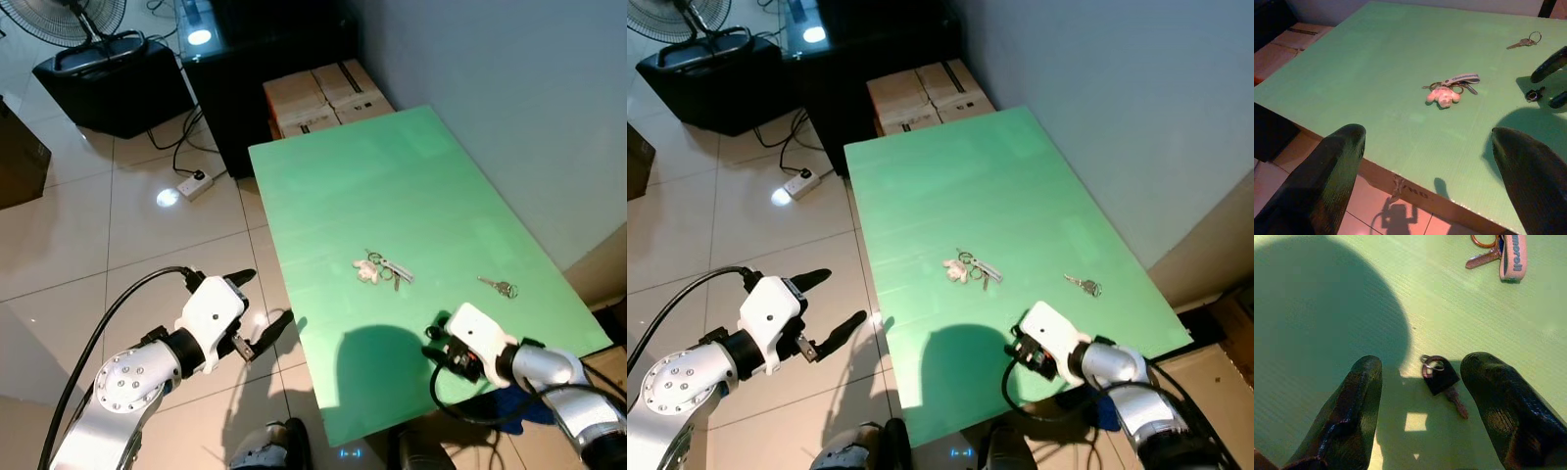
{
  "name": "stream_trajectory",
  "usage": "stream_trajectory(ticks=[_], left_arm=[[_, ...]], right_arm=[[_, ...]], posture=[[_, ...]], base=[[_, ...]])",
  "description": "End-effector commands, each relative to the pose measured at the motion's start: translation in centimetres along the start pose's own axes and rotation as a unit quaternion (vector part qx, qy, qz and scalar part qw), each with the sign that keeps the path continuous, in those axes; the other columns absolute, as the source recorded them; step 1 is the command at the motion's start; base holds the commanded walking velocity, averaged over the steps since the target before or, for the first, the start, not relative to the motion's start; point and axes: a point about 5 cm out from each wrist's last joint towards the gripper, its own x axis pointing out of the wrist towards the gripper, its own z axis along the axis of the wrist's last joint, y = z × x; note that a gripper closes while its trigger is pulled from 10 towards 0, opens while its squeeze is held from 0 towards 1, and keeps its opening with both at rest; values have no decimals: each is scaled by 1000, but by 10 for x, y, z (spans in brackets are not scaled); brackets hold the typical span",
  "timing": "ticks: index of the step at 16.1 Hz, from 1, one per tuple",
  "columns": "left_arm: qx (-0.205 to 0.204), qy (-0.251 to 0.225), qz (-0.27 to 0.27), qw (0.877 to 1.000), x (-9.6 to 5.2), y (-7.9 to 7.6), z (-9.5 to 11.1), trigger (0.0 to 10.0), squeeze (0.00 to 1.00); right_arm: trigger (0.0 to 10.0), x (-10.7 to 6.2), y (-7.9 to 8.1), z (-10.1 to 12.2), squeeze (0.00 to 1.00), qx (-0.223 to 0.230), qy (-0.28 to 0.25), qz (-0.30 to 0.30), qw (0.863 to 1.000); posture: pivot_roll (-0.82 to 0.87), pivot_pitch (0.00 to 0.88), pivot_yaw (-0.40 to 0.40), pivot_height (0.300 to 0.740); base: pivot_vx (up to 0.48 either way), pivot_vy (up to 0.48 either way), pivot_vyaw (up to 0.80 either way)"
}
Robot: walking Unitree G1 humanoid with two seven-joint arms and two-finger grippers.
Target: Hang keys on a hook
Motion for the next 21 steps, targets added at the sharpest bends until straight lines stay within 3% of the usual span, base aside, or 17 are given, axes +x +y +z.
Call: stream_trajectory(ticks=[1, 4, 5, 6, 7, 8, 9, 14, 21], left_arm=[[3, 2, -1, 1000, -3, 3, 1, 10000, 0], [7, 3, -5, 1000, -4, 4, 2, 10000, 0], [7, 3, -4, 1000, -9, 3, 0, 10000, 0], [9, 2, -4, 1000, -3, 5, 3, 10000, 0], [9, 2, -3, 1000, -1, 6, 4, 10000, 0], [10, 1, -1, 1000, 3, 8, 6, 10000, 0], [9, 1, 0, 1000, 3, 8, 6, 10000, 0], [13, -3, 1, 1000, 3, 8, 9, 10000, 0], [5, -4, 5, 1000, -5, 1, 7, 10000, 0]], right_arm=[[10000, 4, 3, -1, 0, -12, 1, 17, 1000], [9725, 12, 3, 2, 0, -27, 4, 23, 999], [7294, 13, 7, 0, 0, -33, 6, 26, 999], [2980, 14, 0, 2, 0, -34, 8, 24, 999], [2392, 14, -4, 3, 0, -34, 8, 23, 999], [863, 15, -9, 4, 0, -35, 11, 23, 999], [0, 15, -9, 4, 0, -38, 14, 25, 999], [0, 15, -17, 7, 0, -46, 17, 34, 998], [0, 11, -21, 8, 0, -41, 39, 103, 993]], posture=[[46, 211, 132, 740], [47, 228, 133, 740], [46, 233, 127, 740], [46, 230, 123, 740], [46, 230, 121, 740], [44, 229, 113, 740], [43, 232, 110, 740], [45, 263, 105, 740], [33, 276, 85, 740]], base=[[0, 0, 0], [0, 0, 0], [0, 0, 0], [0, 0, 0], [0, 0, 0], [0, 0, 0], [0, 0, 0], [0, 0, 0], [0, 0, 0]])
